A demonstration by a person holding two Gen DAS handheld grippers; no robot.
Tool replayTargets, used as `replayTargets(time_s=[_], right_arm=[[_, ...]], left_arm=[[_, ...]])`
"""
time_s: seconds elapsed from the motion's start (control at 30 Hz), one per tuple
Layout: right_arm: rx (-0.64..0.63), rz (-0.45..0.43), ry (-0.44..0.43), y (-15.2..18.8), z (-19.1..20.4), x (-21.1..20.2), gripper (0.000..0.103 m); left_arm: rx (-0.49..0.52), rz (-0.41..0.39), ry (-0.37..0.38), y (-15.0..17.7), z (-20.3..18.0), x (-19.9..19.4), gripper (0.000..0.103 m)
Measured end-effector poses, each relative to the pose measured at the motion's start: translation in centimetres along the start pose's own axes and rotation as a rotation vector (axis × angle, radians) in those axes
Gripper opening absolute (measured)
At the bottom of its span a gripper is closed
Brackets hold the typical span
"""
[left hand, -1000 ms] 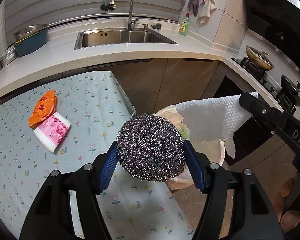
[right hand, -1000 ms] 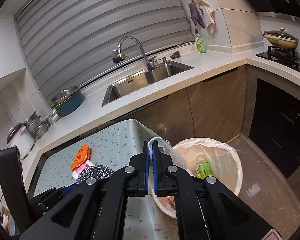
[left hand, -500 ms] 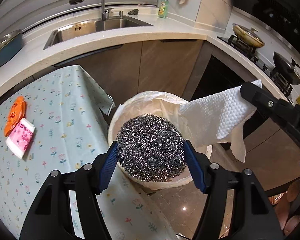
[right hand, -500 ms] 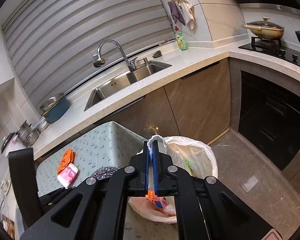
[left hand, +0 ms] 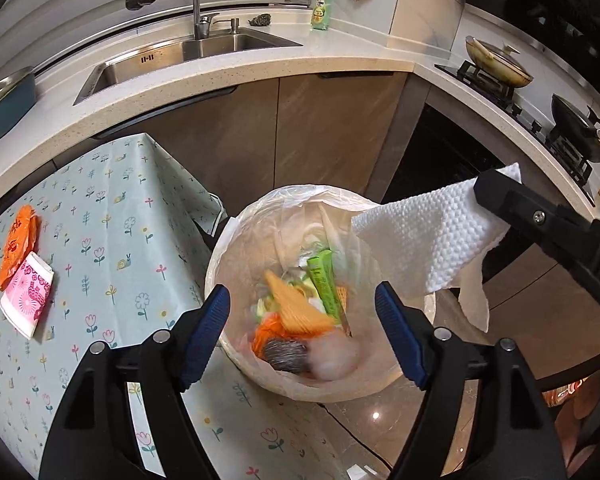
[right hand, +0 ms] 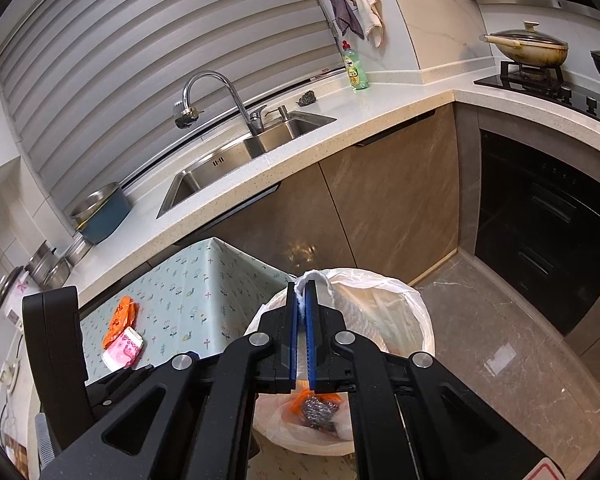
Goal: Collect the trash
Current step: 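Open the right tool to drop the paper towel into the bin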
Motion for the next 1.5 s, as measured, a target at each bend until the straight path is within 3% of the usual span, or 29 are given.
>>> replayTargets(time_s=[0.5, 0.6, 0.67, 0.73, 0.8, 1.3, 1.5], right_arm=[[-0.036, 0.032, -0.03, 0.4, 2.3, 1.2, 0.004], [-0.036, 0.035, -0.026, 0.4, 2.6, 1.4, 0.01], [-0.04, 0.033, -0.025, 0.4, 3.0, 1.5, 0.017], [-0.045, 0.026, -0.022, 0.4, 3.4, 1.4, 0.032], [-0.052, 0.015, -0.02, 0.4, 3.9, 1.2, 0.037], [-0.112, 0.017, -0.066, 1.3, 9.1, 0.3, 0.037], [-0.139, 0.011, -0.082, 2.0, 11.4, -0.5, 0.043]], left_arm=[[-0.062, -0.027, -0.034, 0.2, 2.7, -1.3, 0.071], [-0.073, -0.035, -0.046, 0.3, 3.5, -1.7, 0.074], [-0.084, -0.043, -0.056, 0.4, 4.1, -2.1, 0.076], [-0.095, -0.047, -0.061, 0.5, 4.7, -2.4, 0.076], [-0.109, -0.053, -0.064, 0.5, 5.3, -2.7, 0.076], [-0.175, -0.089, -0.093, 1.5, 9.7, -5.9, 0.076], [-0.2, -0.113, -0.108, 2.0, 11.7, -7.9, 0.076]])
Point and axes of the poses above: each gripper's, at about its wrist camera, not at the fingertips, and x roughly the way its jaws point, z to its left, y to its underside, the point moved 3 cm from there along x, roughly the way its jaws point, and after that the axes turned 10 degrees about y, right-handed, at the moved point
